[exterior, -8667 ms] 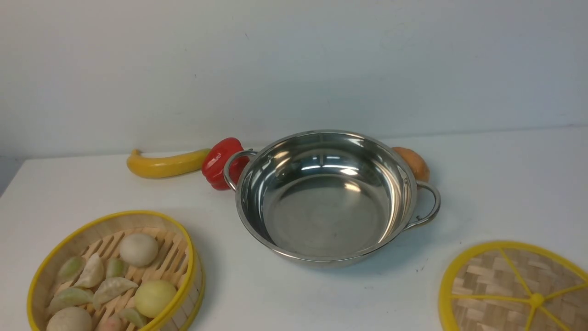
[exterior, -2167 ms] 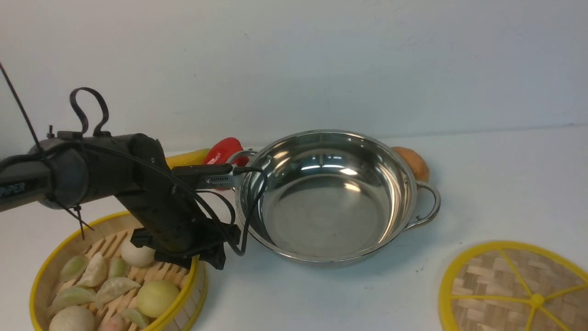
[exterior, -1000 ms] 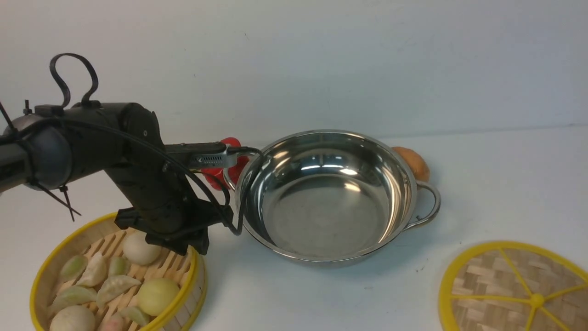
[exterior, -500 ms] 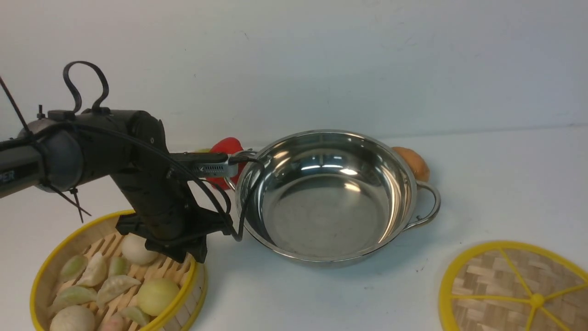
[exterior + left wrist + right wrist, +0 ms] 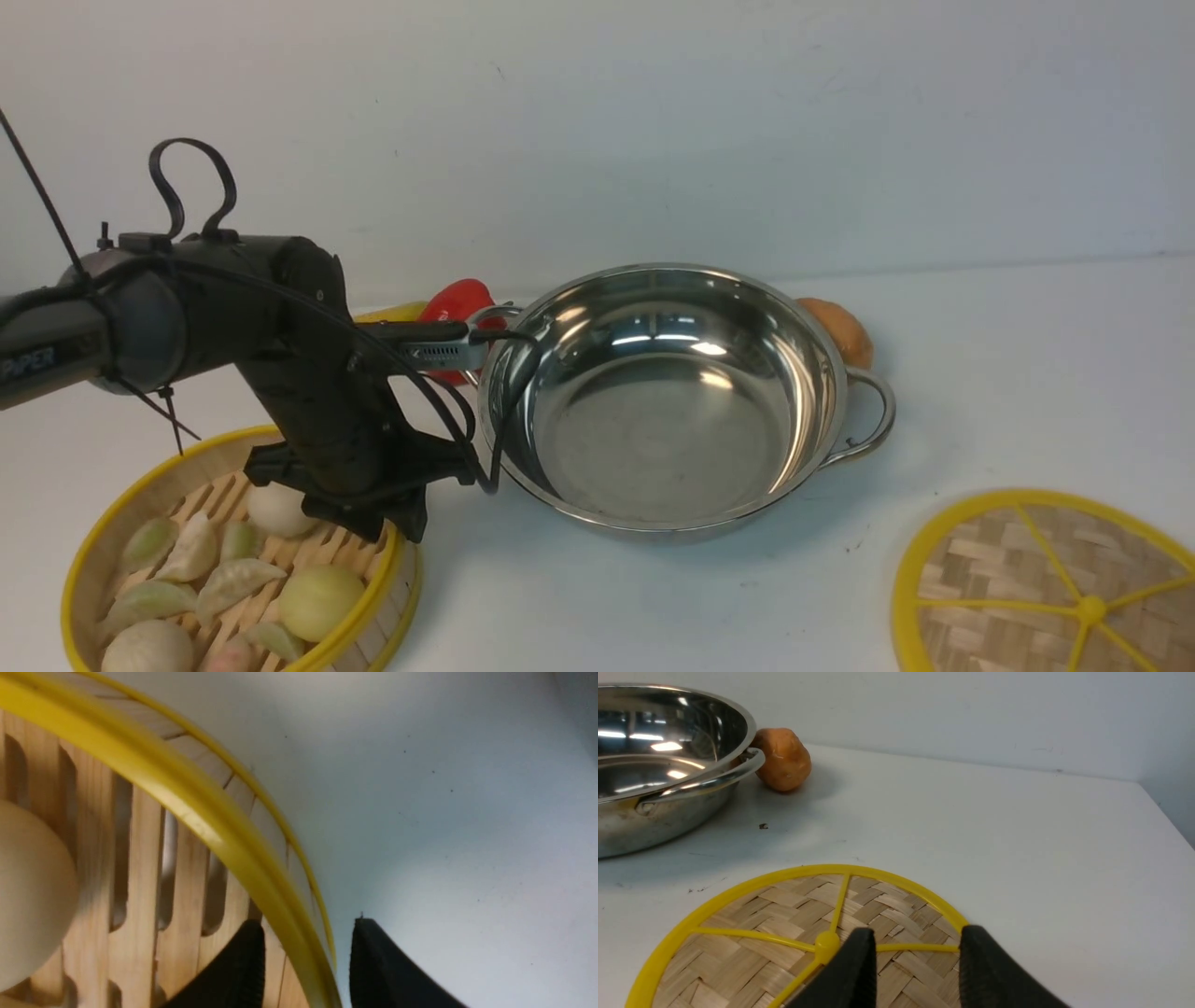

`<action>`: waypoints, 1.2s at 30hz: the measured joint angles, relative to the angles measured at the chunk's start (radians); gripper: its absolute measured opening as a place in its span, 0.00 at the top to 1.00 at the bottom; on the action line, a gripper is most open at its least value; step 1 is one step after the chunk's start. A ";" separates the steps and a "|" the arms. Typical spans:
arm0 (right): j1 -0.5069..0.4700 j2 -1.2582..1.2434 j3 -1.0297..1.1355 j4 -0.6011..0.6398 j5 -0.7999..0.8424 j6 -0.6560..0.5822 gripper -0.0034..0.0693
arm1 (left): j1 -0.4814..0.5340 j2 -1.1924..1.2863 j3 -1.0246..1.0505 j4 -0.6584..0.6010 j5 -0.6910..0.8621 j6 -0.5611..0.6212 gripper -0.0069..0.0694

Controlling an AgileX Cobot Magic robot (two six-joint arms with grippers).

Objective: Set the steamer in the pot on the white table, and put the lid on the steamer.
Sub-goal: 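Grasp the rim of the steamer basket holding the buns with the left gripper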

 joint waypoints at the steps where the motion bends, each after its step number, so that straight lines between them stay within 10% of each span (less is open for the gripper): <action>1: 0.000 0.000 0.000 0.000 0.000 0.000 0.62 | 0.000 0.005 0.000 0.000 0.000 0.000 0.58; 17: 0.000 0.000 0.000 0.000 0.000 0.000 0.62 | 0.000 0.018 0.000 0.000 -0.002 -0.001 0.59; 26: 0.000 0.000 0.000 0.000 0.000 0.000 0.62 | -0.001 0.018 0.000 0.008 0.034 -0.010 0.86; 36: 0.000 0.000 0.000 0.000 0.000 0.000 0.62 | 0.000 0.018 0.000 0.027 0.033 0.018 0.87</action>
